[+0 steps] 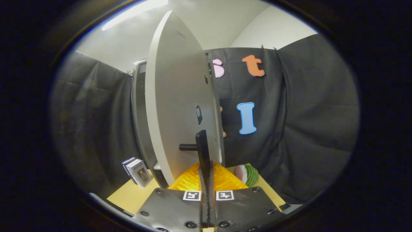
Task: Open the shoe cabinet door, grab the shoes and put them into the shoe cabinet, then close the shoe cabinet door.
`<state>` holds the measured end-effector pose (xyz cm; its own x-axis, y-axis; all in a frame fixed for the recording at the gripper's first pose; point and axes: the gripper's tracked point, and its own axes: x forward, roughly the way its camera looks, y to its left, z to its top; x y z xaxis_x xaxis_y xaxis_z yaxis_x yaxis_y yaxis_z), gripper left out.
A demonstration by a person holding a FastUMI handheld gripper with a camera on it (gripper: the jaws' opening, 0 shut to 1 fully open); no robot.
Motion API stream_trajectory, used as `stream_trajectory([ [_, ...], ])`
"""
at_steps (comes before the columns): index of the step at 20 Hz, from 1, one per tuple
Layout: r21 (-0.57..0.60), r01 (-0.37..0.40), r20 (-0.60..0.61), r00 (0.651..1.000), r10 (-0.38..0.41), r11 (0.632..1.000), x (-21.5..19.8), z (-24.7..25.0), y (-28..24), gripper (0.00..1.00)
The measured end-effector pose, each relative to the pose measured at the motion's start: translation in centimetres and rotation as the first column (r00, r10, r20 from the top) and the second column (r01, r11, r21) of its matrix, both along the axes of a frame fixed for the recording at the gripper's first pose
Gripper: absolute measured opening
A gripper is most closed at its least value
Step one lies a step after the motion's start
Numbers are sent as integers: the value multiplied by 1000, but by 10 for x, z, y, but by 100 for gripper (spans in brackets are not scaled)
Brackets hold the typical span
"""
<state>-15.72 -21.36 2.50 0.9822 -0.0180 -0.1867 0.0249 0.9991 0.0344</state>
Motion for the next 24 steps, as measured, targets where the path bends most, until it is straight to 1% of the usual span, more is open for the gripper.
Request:
stream_trajectory([
  [4,7,-2,-21,1000,2,1000,-11,-9,-34,2],
  [11,-33,88,-14,996,-89,996,-13,-9,-110,2],
  [14,39,48,-23,999,-47,998,-17,-10,-105,2],
  [19,21,53,-20,998,-52,998,-35,-9,-101,2],
  [24,59,52,-18,999,-51,997,-58,-8,-80,2],
])
